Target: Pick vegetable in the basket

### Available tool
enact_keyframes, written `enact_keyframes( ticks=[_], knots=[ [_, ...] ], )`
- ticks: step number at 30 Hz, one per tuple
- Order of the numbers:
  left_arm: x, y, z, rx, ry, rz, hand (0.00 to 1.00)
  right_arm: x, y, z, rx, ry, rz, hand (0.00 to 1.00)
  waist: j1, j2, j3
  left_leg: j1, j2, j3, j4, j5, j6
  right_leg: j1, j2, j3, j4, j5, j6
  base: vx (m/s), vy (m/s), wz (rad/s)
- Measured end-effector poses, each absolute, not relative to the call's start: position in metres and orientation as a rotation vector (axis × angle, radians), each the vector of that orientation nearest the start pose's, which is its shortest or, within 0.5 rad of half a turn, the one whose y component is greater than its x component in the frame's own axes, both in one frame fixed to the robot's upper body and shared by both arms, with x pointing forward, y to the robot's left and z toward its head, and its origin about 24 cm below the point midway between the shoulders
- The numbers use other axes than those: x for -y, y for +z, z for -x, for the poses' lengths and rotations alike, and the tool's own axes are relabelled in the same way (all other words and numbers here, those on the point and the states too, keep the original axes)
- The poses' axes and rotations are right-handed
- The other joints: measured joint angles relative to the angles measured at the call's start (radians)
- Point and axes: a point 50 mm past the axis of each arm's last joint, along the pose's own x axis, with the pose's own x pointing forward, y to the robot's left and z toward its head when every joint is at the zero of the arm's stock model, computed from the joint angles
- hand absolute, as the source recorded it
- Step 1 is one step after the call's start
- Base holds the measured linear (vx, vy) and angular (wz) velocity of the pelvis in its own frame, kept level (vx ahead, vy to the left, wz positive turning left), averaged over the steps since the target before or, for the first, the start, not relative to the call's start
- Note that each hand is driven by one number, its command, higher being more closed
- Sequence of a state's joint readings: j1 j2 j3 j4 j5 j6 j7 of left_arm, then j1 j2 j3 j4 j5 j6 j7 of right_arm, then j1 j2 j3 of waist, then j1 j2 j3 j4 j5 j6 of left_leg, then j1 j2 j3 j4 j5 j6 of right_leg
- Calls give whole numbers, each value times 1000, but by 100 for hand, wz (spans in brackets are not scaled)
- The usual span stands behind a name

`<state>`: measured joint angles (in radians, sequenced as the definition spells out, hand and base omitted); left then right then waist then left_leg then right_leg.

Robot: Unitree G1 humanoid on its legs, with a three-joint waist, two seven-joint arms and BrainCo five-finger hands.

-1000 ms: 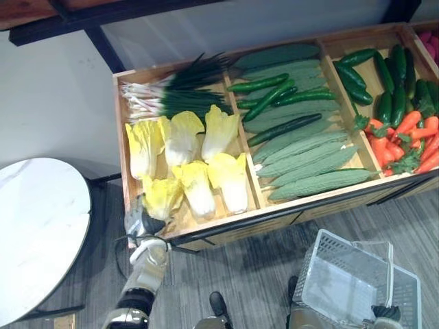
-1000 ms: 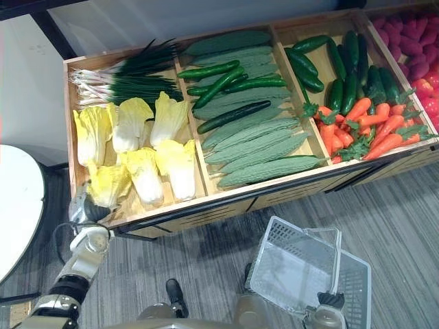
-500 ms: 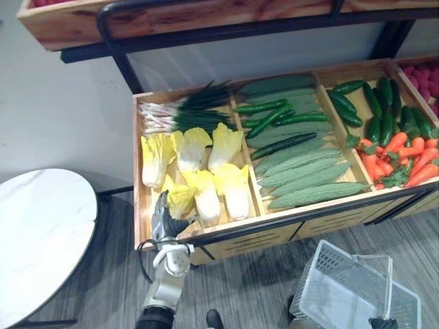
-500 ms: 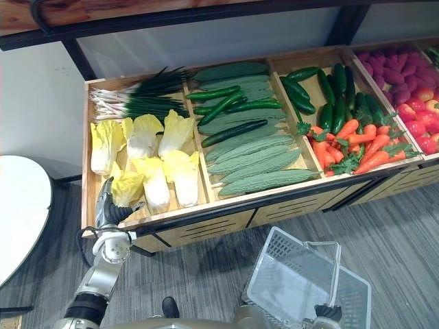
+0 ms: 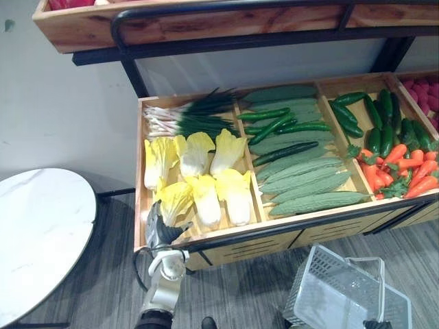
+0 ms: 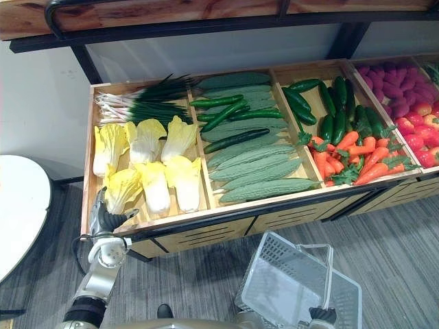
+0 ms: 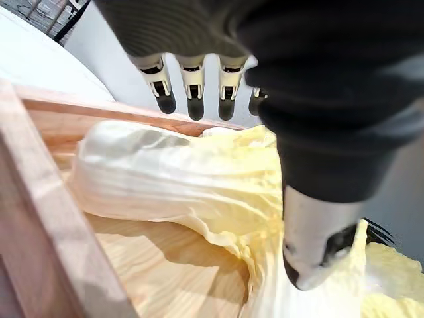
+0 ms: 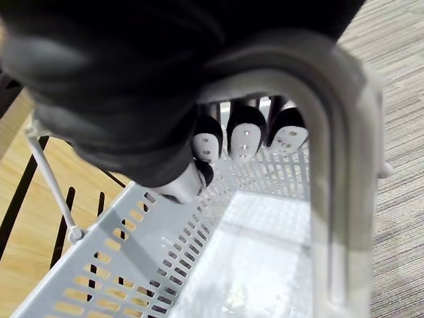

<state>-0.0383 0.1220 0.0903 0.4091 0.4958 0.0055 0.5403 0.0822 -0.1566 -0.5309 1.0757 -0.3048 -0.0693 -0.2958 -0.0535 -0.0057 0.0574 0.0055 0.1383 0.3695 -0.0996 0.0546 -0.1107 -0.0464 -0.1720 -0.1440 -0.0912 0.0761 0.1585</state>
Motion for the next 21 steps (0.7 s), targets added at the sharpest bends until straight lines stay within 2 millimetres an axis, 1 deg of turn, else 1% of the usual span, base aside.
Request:
enact_keyframes(
  ticks=[8,13,21],
  knots=[
    [-225,-18,-238,-209,542,-715,0,284,-142,-69,-1080,-676,306,100,0,-4,-2,3,5,2,-2,-1,-2,0,4,2,0,0,0,-21,-7,-1],
    [-227,-18,-237,-214,551,-716,0,284,-142,-67,-1083,-677,307,100,0,-11,-10,4,13,3,-1,-3,-4,0,13,3,-3,0,-1,-1,-3,-1],
    [-231,-19,-236,-230,563,-741,0,284,-142,-67,-1083,-676,307,100,0,-11,-11,4,14,3,1,-4,-5,4,14,2,-10,0,-1,0,0,0]
  ],
)
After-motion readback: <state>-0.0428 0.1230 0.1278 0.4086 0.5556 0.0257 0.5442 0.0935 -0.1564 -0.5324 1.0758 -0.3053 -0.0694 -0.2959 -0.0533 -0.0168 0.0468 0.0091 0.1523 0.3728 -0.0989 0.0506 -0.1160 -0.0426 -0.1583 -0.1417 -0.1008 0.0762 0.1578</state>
